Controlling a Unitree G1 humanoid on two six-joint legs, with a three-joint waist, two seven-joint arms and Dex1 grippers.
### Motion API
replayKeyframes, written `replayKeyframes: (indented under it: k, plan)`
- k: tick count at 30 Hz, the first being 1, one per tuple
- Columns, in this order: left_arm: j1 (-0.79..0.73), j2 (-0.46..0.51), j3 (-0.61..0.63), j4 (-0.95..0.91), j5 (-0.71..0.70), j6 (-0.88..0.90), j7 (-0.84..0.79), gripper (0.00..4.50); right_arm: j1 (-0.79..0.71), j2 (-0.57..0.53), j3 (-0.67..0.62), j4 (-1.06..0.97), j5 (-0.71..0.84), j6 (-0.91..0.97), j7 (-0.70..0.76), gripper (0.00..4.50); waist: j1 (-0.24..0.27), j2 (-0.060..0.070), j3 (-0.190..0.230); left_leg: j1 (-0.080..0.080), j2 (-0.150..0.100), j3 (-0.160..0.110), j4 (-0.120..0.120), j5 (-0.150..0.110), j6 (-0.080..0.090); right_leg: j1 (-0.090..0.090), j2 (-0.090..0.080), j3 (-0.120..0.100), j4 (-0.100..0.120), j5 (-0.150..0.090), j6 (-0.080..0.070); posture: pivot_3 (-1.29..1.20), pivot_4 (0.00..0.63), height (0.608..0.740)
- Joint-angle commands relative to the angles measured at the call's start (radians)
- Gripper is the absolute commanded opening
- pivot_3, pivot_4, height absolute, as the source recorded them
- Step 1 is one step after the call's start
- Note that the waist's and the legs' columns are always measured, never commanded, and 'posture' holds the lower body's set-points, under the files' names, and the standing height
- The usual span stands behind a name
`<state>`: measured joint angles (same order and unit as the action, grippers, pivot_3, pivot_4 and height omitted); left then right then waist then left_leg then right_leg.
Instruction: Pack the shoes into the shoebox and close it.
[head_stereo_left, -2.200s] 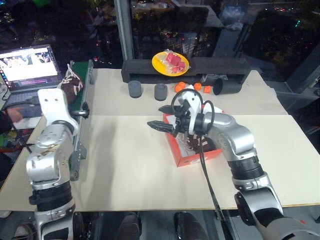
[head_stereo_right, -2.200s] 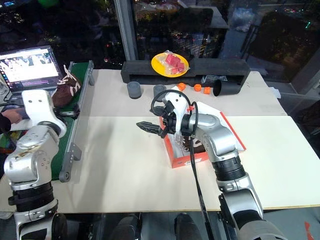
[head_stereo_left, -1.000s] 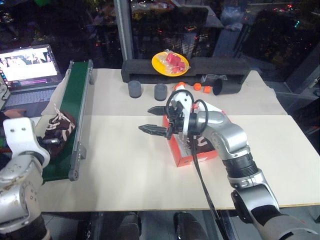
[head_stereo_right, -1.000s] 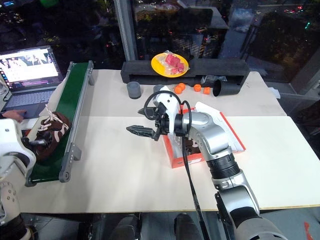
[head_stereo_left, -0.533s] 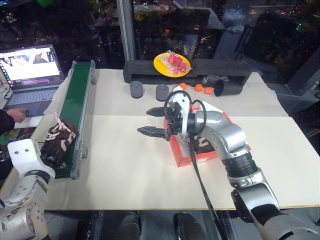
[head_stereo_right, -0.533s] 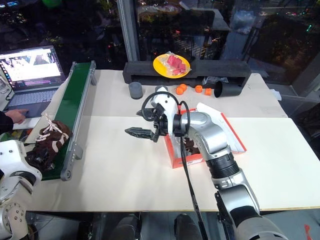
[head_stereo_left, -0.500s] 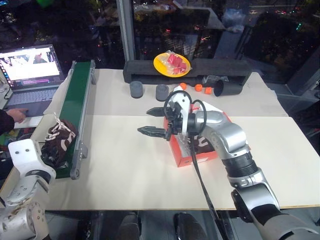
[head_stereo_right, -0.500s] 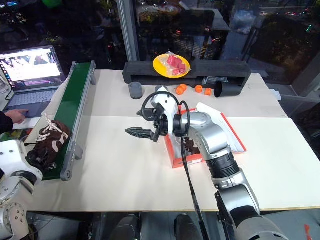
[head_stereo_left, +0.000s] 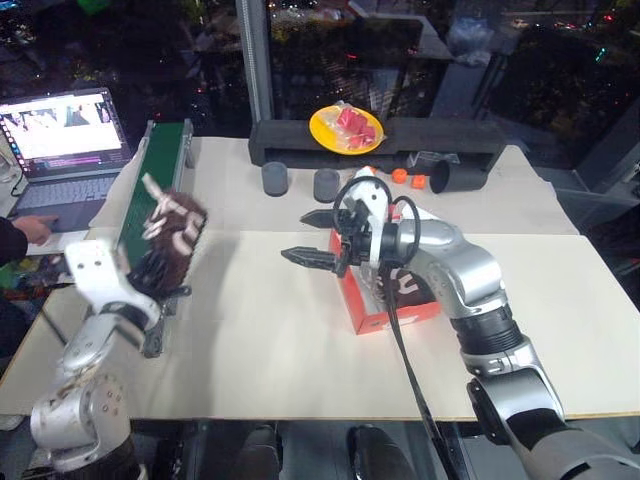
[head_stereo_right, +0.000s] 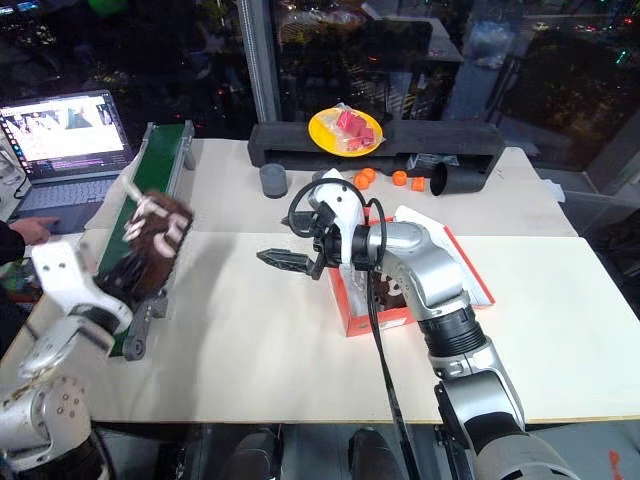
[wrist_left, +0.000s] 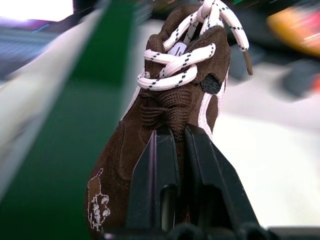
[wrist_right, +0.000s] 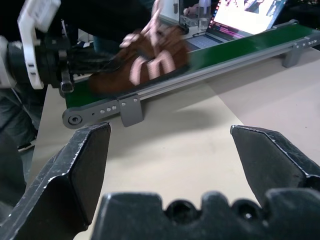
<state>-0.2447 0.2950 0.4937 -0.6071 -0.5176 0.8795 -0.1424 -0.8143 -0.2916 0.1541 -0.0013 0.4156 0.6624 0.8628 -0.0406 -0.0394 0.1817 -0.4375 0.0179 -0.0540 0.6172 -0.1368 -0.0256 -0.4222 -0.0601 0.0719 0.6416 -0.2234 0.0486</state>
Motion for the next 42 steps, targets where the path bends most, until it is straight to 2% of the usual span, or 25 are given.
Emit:
replayKeyframes:
  k: [1,6,11,15,24,32,42]
  plan:
    - [-0.122,0.04,-0.025,-0.033,-0.062,0.035,0.015,0.02,-0.041,0.031,-0.109,-0.031,0.097,0.062,-0.048,4.5,-0.004,0.0,0.0,0.0,0.0,0.0,0.0,0.0,0.0,0.0,0.0,0.0,0.0,0.0,0.0,0.0,0.15,0.74]
    - [-0.322,0.059,-0.164,0.048,-0.097,0.091,-0.012,0.02,-0.154,0.116,-0.399,0.048,0.355,0.238,-0.256,4.5,-0.006,0.0,0.0,0.0,0.0,0.0,0.0,0.0,0.0,0.0,0.0,0.0,0.001,0.0,0.0,0.0,0.15,0.74]
    - [-0.427,0.016,-0.229,0.115,-0.132,0.089,-0.025,0.02,-0.194,0.143,-0.535,0.098,0.482,0.301,-0.4,4.5,0.0,0.0,0.0,0.0,0.0,-0.001,0.0,0.0,0.0,0.0,0.0,-0.001,0.0,0.0,0.001,0.0,0.15,0.74]
    - [-0.448,-0.002,-0.286,0.148,-0.137,0.079,-0.051,0.02,-0.193,0.151,-0.558,0.084,0.526,0.315,-0.465,4.5,-0.005,0.0,0.0,-0.002,-0.001,-0.001,-0.001,0.0,0.0,0.0,0.0,0.0,-0.001,0.0,0.001,0.0,0.15,0.74]
    - [-0.481,-0.014,-0.307,0.174,-0.147,0.069,-0.067,0.02,-0.149,0.138,-0.55,0.068,0.539,0.303,-0.537,4.5,-0.006,0.001,0.0,-0.002,0.0,0.0,-0.001,0.0,0.001,-0.001,0.0,0.0,-0.001,0.0,0.001,0.0,0.15,0.74]
    - [-0.51,0.056,-0.269,0.227,-0.118,0.035,-0.087,0.02,-0.115,0.032,-0.591,0.086,0.54,0.3,-0.543,4.5,-0.004,0.001,0.001,-0.002,-0.001,0.0,-0.001,0.0,0.001,-0.001,0.0,0.0,-0.001,-0.001,0.001,0.0,0.15,0.74]
    - [-0.533,-0.011,-0.327,0.215,-0.144,0.05,-0.081,0.02,-0.109,0.09,-0.54,0.073,0.534,0.28,-0.543,4.5,-0.005,0.001,0.001,-0.002,-0.001,0.0,-0.001,0.0,0.001,-0.001,0.0,0.0,-0.001,-0.001,0.001,0.0,0.15,0.74]
